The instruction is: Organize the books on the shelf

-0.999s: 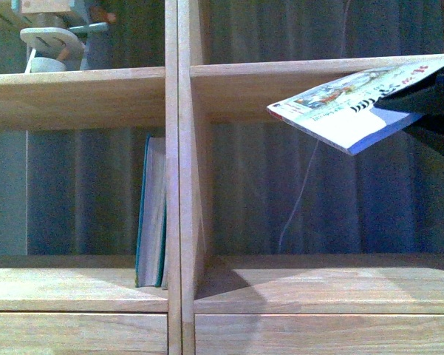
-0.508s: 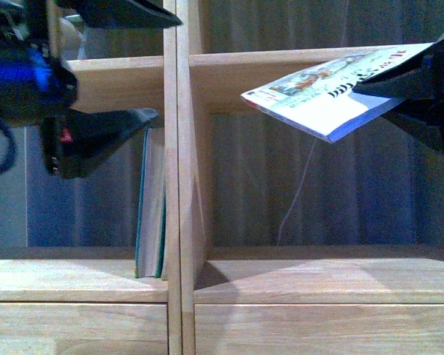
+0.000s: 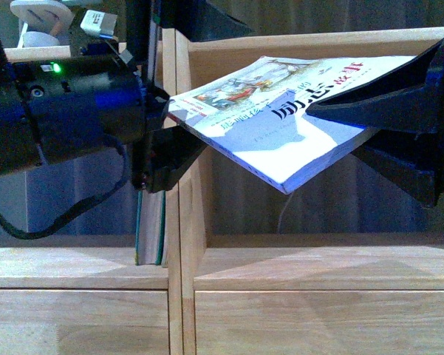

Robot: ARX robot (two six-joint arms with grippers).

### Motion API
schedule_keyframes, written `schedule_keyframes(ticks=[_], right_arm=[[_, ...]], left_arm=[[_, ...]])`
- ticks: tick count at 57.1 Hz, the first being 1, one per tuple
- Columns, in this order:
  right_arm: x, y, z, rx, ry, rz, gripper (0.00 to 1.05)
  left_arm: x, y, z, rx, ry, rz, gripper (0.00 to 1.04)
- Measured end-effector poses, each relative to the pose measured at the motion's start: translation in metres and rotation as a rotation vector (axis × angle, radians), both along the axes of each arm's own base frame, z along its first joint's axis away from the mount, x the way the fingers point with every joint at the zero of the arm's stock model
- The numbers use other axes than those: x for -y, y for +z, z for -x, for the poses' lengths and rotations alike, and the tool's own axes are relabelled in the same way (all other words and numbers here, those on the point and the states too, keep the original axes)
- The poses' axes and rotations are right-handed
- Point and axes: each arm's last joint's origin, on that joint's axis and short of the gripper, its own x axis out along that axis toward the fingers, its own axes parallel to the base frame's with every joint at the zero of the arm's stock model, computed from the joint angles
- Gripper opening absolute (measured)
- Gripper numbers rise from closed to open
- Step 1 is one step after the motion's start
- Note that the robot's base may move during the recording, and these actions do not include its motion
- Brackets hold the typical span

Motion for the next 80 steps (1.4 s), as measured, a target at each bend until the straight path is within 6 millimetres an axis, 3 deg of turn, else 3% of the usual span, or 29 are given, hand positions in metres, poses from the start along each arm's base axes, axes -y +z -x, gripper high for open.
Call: schedule_keyframes(ticks=[5,15,33,40,53,62,68,72,80], right_arm=[[-0.001,0.000,0.002,0.004,0.007,-0.002,0.07],[-0.001,0.003,0.005,0.028,0.010,-0.010,0.07],[0.001,0.007,0.008,0.048,0.010,-0.019,0.51],[0.002,0.008,0.008,0.047,0.005,-0.026,0.66],[0.011,0.013,0.010,0.066,-0.030,-0.032,0.99],[0.028,0.014,0.015,0.082,-0.059,-0.019,0.98],[0.051,0.008,0.027,0.075,-0.103,0.006,0.98],[0.065,0.004,0.041,0.082,-0.142,0.033,0.98],[0.084,-0.001,0.072,0.135,-0.295,0.145,0.98]], left_arm=[[0.009,0.001,0.003,0.000,0.003,0.011,0.91],[0.019,0.002,0.008,0.022,-0.012,0.016,0.67],[0.009,0.012,0.012,0.052,0.039,0.044,0.23],[-0.005,0.016,0.014,0.068,0.099,0.055,0.18],[-0.058,0.018,0.025,0.113,0.298,0.025,0.18],[-0.105,0.020,0.041,0.160,0.524,-0.068,0.18],[-0.155,0.022,0.052,0.254,0.842,-0.256,0.18],[-0.178,0.016,0.047,0.245,0.977,-0.377,0.18],[-0.200,0.006,0.026,0.271,1.124,-0.528,0.18]])
